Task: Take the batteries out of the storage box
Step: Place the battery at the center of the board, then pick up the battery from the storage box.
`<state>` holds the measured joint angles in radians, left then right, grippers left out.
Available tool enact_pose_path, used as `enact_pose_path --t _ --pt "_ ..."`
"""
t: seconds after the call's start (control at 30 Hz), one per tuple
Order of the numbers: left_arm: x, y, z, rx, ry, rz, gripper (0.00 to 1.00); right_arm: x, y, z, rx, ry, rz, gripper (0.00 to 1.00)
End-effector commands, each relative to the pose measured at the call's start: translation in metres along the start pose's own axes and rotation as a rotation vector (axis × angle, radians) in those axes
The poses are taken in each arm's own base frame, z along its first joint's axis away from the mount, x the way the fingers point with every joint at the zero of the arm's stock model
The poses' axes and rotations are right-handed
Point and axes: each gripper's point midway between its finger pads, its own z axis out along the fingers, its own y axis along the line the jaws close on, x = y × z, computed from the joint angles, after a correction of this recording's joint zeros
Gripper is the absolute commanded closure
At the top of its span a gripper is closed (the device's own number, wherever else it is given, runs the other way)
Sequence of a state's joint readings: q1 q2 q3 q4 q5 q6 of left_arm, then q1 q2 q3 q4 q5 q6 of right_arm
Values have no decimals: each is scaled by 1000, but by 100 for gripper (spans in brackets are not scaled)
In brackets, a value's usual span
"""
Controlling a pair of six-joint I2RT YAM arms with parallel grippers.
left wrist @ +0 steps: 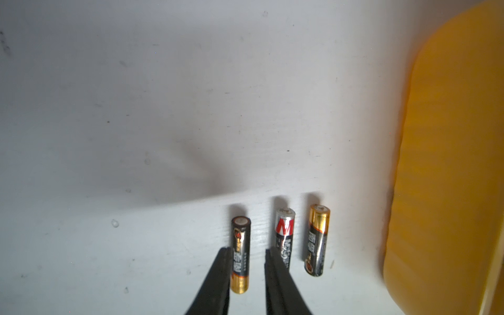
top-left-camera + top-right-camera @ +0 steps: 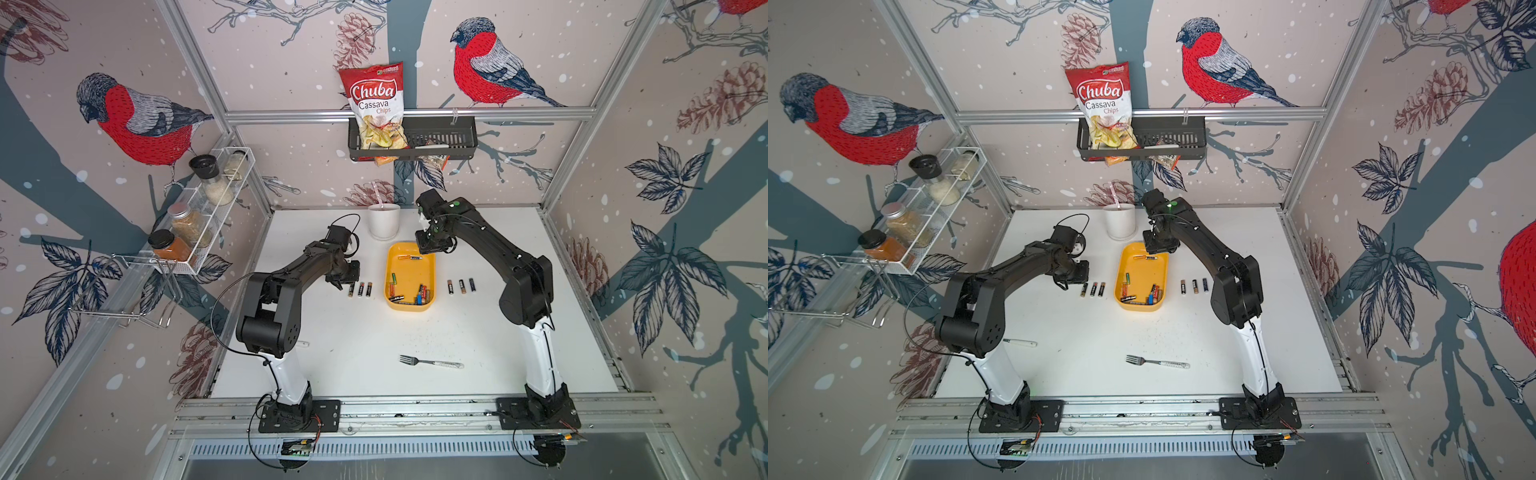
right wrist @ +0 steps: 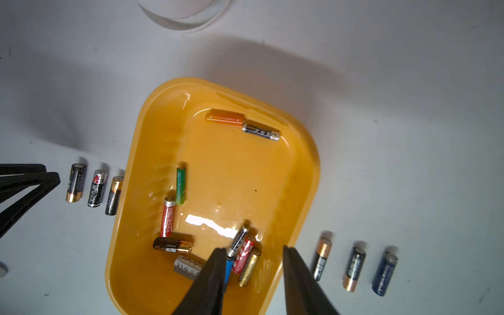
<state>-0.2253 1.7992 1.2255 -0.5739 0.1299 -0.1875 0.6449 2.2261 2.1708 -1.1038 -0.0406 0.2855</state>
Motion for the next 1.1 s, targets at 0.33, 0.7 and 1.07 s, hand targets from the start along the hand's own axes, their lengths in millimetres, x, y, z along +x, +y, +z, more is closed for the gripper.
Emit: enact_pose_path --t 0.33,0.7,1.07 --pt "4 -4 -7 29 6 -24 73 19 56 67 -68 69 -47 60" --pt "13 -4 -4 40 14 -32 73 22 64 93 -84 92 -51 60" --pt "15 -4 -5 42 16 -31 72 26 67 112 -80 104 -52 61"
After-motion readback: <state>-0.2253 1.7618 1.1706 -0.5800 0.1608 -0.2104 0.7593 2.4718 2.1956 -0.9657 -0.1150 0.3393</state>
